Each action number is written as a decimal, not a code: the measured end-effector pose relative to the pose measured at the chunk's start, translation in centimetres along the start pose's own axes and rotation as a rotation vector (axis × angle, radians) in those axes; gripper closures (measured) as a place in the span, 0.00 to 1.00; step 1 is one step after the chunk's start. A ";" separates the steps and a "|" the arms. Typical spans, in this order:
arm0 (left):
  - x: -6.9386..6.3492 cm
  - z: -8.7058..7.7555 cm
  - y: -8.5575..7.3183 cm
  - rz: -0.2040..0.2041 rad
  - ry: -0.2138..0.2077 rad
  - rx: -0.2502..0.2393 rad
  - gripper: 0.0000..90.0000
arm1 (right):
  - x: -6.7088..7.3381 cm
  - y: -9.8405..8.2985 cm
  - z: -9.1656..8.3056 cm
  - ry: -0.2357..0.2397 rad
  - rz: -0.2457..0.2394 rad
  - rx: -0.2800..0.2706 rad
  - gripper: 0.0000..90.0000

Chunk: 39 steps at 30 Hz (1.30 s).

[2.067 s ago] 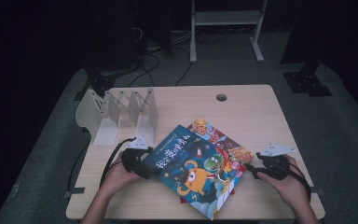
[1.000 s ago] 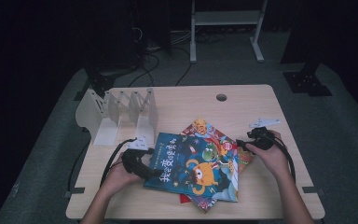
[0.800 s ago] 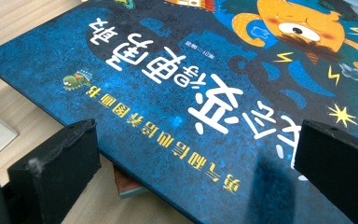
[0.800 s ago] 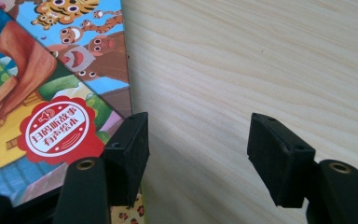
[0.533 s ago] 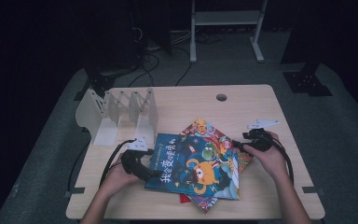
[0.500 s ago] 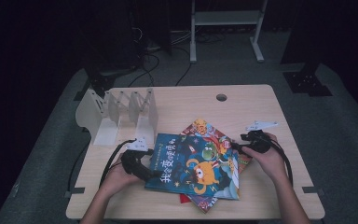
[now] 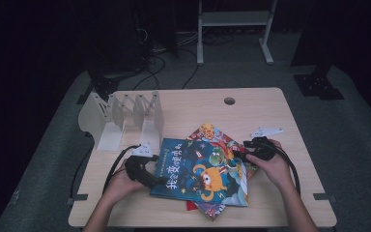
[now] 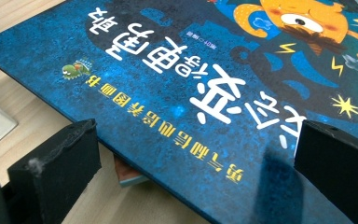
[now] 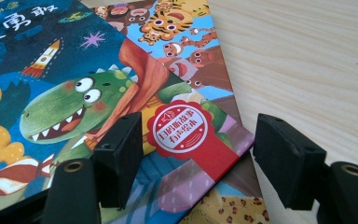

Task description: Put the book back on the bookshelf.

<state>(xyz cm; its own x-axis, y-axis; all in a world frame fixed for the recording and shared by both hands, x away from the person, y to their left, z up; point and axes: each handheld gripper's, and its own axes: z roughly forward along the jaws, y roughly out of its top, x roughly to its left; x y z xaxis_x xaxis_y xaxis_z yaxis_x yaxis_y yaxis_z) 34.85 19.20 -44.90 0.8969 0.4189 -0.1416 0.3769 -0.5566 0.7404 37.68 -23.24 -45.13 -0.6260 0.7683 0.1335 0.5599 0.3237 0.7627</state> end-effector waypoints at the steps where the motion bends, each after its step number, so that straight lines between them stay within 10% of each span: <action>1: 0.0 0.0 -0.1 -0.002 0.004 0.002 0.00 | 0.0 0.0 0.1 0.001 -0.001 -0.003 0.36; 34: 0.9 -3.2 -3.2 -0.114 0.047 -0.019 0.00 | 4.9 0.2 0.9 0.055 -0.072 0.006 0.38; 39: 0.7 -3.7 -3.7 -0.144 0.054 -0.020 0.00 | 4.9 -0.5 -0.2 0.082 -0.105 0.001 0.53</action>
<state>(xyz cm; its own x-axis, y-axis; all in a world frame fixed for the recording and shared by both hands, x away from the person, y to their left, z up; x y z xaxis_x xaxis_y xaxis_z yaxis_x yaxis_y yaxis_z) 33.19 24.23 -45.32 0.8198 0.5317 -0.2126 0.4960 -0.4738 0.7277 34.21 -19.78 -44.72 -0.7238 0.6822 0.1040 0.4889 0.4006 0.7749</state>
